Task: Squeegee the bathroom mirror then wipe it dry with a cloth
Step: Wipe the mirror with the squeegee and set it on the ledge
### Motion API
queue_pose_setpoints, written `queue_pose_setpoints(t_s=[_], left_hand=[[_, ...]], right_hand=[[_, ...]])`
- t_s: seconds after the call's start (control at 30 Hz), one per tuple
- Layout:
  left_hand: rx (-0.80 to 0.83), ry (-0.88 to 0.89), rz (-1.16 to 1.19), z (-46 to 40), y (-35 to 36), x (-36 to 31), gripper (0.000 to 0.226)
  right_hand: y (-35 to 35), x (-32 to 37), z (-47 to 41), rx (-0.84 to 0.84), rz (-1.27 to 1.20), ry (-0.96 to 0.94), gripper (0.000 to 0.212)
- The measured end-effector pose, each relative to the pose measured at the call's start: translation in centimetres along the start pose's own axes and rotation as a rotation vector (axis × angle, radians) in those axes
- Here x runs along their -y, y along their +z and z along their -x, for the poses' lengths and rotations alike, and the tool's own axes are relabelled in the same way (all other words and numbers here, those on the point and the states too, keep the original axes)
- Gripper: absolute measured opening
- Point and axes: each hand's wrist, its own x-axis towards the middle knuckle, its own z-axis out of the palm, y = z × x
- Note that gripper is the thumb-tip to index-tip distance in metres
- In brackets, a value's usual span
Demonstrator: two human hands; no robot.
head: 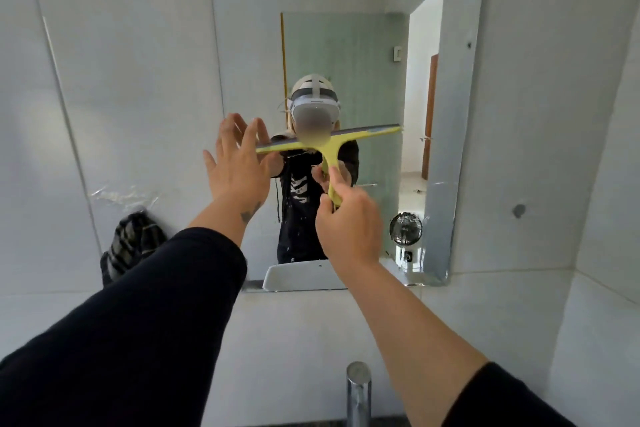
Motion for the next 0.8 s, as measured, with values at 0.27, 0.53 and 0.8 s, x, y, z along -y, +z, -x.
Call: queue_pose_setpoints(t_s=[0.27, 0.53, 0.8], left_hand=[[0.038, -0.061, -0.013, 1.2, 0.5, 1.4, 0.060], [0.061, -0.059, 0.030, 3.0, 2.4, -0.4, 0.064], [0.101, 0.002, 0.044, 4.1, 4.4, -3.7, 0.061]], right_hand=[[-0.2, 0.1, 0.2, 0.183, 0.276, -0.219, 0.054], [-2.7, -0.8, -1.4, 0.259, 0.562, -0.409, 0.055], [-7.3, -4.2, -2.5, 0.193, 0.654, -0.326, 0.052]])
